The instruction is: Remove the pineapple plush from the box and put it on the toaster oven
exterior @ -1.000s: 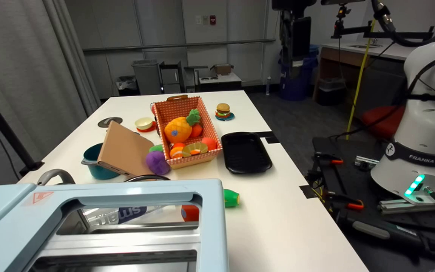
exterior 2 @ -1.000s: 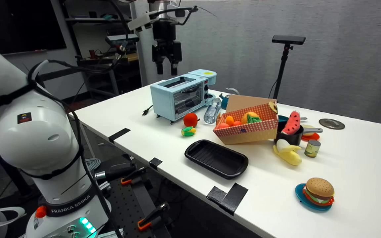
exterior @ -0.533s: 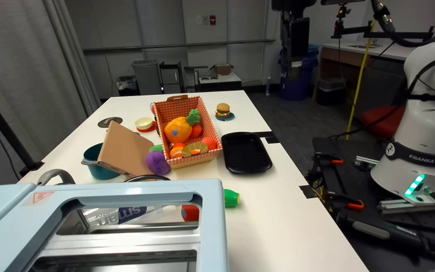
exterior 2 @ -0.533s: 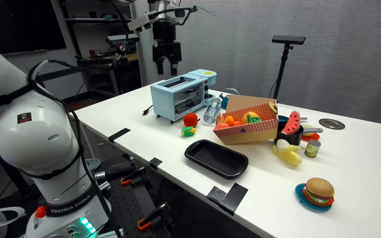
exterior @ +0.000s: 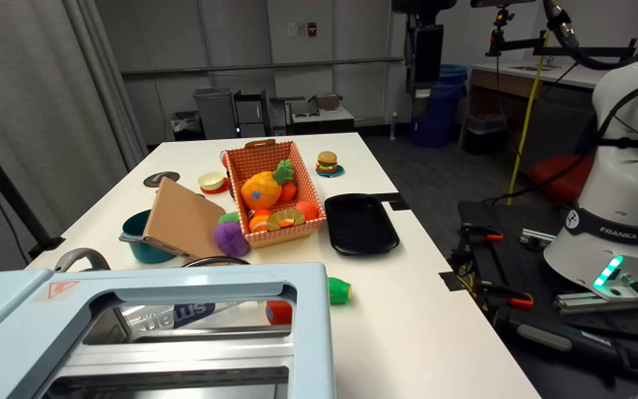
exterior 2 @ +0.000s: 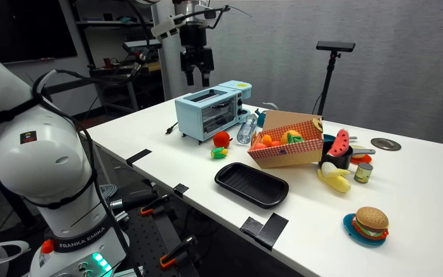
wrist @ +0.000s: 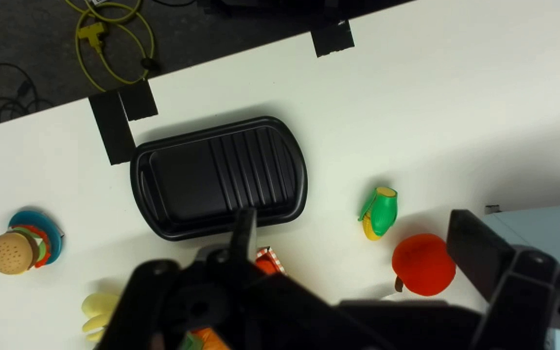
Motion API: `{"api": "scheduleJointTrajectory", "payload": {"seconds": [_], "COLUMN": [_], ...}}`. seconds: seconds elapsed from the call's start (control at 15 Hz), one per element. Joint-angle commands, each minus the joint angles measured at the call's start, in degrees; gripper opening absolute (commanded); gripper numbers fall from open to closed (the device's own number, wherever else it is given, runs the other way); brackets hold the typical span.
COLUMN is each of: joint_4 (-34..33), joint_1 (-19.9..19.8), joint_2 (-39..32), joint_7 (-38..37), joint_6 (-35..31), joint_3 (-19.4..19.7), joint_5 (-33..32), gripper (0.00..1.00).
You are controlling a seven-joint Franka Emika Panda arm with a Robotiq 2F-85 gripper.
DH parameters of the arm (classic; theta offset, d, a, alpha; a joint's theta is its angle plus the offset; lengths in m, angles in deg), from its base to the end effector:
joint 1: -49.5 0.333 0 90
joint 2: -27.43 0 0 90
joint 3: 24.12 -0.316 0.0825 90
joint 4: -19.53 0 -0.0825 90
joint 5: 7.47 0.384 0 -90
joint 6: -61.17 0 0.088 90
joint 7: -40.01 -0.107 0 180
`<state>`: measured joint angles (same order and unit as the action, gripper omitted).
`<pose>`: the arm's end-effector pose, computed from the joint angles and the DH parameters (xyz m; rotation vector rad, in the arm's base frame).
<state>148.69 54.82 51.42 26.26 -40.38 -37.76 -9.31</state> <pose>0.3973 0.1434 0.5171 2.9964 0.1126 -0.0550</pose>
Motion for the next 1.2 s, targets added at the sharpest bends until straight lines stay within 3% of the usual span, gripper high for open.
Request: {"api": "scheduleJointTrajectory", "payload": {"seconds": [0.0, 0.33, 0.4, 0.73, 1.0, 1.13], "joint_4": [0.99, 0.89, -7.27, -19.82, -27.40, -29.23], "joint_1": [0.50, 0.52, -2.65, -5.25, -4.93, -3.85], "joint_2": [0.59, 0.47, -5.30, -13.82, -17.97, -20.73], "joint_7": [-2.02, -3.15, 1.89, 6.07, 9.04, 9.69], "joint_6": [-3.01, -2.99, -1.02, -0.95, 2.14, 2.99], "joint_3": [0.26, 0.28, 4.05, 9.37, 11.34, 10.52], "joint_5": [-0.70, -0.02, -2.88, -6.12, -5.99, -5.84], "gripper": [1.00, 1.00, 1.00, 1.00, 1.00, 1.00]}}
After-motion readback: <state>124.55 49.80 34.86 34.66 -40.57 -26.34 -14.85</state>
